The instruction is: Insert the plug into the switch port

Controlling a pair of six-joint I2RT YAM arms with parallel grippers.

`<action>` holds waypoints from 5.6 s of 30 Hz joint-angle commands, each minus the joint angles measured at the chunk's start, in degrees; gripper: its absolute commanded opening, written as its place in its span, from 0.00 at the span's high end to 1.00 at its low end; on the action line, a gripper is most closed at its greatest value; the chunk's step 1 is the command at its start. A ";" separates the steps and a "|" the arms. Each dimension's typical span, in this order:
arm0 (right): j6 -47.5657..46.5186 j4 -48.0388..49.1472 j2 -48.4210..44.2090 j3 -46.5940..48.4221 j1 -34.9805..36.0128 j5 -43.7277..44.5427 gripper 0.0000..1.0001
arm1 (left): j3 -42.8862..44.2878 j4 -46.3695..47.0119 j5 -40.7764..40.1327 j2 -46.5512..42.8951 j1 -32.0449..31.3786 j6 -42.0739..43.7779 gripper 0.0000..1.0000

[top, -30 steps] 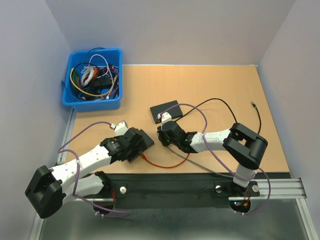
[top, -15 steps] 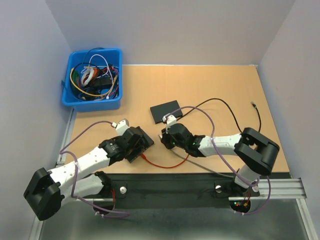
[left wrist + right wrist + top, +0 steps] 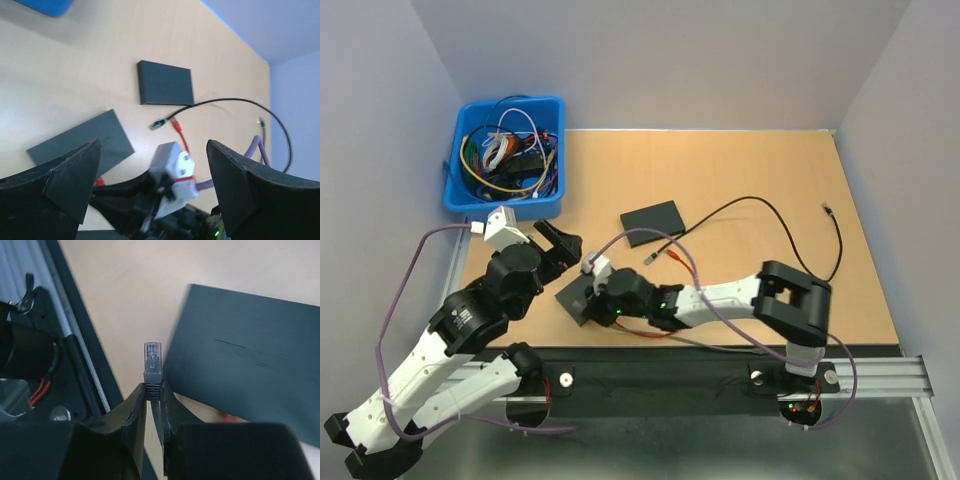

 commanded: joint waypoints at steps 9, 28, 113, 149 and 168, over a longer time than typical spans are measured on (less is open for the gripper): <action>2.00 -3.76 18.79 17.80 7.41 4.23 0.99 | -3.31 -3.22 -1.62 -4.77 0.03 5.81 0.01; 2.53 -6.84 7.64 0.84 2.32 23.06 1.00 | -3.23 -3.39 -1.45 -1.69 0.03 5.46 0.01; 2.97 -19.59 -15.75 -15.16 -10.69 19.10 1.00 | -22.04 56.28 35.73 36.98 10.05 21.10 0.01; -2.57 -19.15 -18.65 -16.13 -11.22 16.82 1.00 | -19.30 61.64 37.75 56.76 1.97 27.17 0.33; -3.18 -19.32 -23.22 -16.22 -11.22 19.37 1.00 | -21.42 62.09 35.64 56.67 0.47 26.47 0.47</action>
